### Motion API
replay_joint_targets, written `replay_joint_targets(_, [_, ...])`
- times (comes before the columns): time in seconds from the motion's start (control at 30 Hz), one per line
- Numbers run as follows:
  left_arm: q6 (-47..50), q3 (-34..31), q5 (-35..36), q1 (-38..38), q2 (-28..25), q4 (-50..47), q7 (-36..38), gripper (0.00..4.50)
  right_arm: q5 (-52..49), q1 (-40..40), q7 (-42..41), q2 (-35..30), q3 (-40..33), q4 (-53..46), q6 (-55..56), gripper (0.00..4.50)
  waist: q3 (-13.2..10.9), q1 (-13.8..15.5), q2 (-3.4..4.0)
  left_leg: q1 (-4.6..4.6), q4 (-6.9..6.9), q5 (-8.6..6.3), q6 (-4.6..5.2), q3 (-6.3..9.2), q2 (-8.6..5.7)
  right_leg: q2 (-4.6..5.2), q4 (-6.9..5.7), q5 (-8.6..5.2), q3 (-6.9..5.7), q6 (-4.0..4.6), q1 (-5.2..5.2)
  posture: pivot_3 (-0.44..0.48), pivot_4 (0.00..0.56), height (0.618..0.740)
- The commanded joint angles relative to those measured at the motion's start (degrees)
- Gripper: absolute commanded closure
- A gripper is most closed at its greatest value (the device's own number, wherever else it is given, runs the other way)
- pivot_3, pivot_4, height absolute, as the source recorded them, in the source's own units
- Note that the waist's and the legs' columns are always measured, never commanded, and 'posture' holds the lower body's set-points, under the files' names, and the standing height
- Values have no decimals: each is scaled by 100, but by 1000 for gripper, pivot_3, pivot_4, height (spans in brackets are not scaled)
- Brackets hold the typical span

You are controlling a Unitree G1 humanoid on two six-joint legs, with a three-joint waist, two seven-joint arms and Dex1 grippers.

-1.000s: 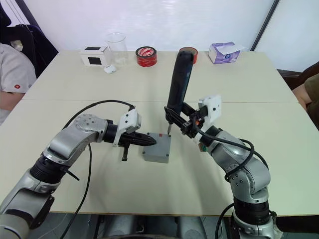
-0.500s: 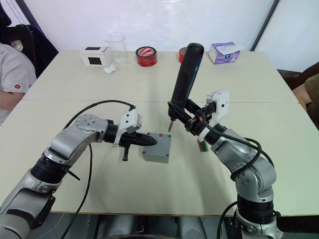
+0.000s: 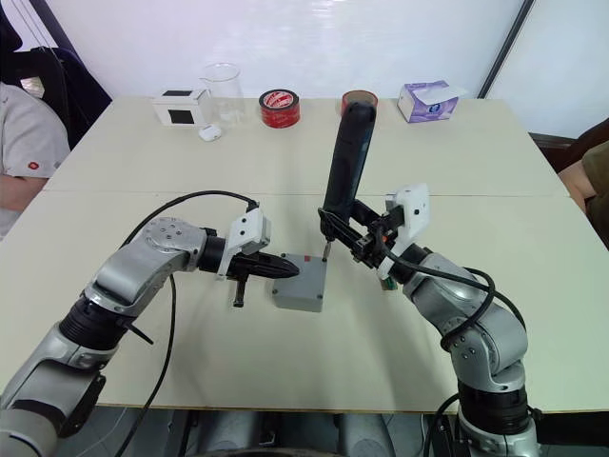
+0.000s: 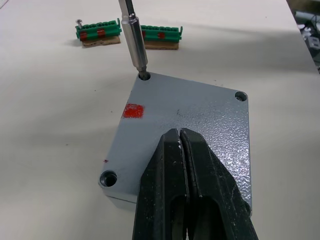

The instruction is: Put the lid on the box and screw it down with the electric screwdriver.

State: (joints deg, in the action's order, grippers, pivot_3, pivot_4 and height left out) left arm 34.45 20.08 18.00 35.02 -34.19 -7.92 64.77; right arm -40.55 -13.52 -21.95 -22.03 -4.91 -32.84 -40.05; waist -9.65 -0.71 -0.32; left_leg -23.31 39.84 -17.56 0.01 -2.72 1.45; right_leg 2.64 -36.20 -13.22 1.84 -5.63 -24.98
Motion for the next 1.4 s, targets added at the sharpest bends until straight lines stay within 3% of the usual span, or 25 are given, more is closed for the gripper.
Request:
replay_joint_targets(0.03, [20,75,-119,4,-33,24,27,4500,411,102,-199,-249,401,-116,157,2736,1,-1,-2,2,0,0,0,0,0,0,1,0,0,0,3,0,150,740])
replay_joint_targets(0.4, [1,135,-242,-165,-15,12,-17,4500,906,266,-94,-92,942,295,228,2736,41,-3,-44,91,-13,-5,8,0,6,-1,7,-18,-1,25,86,0,150,740])
replay_joint_targets(0.93, [-165,194,-366,-209,62,171,14,4500,907,746,-229,-24,798,306,532,2736,93,0,-72,99,-17,-6,8,2,12,-2,7,-21,-1,28,91,0,150,740])
replay_joint_targets(1.4, [-189,212,-354,-235,79,184,12,4500,1139,651,-128,-42,1017,454,393,2736,142,3,-85,110,-28,-6,9,1,23,-1,11,-34,-1,50,98,0,150,740])
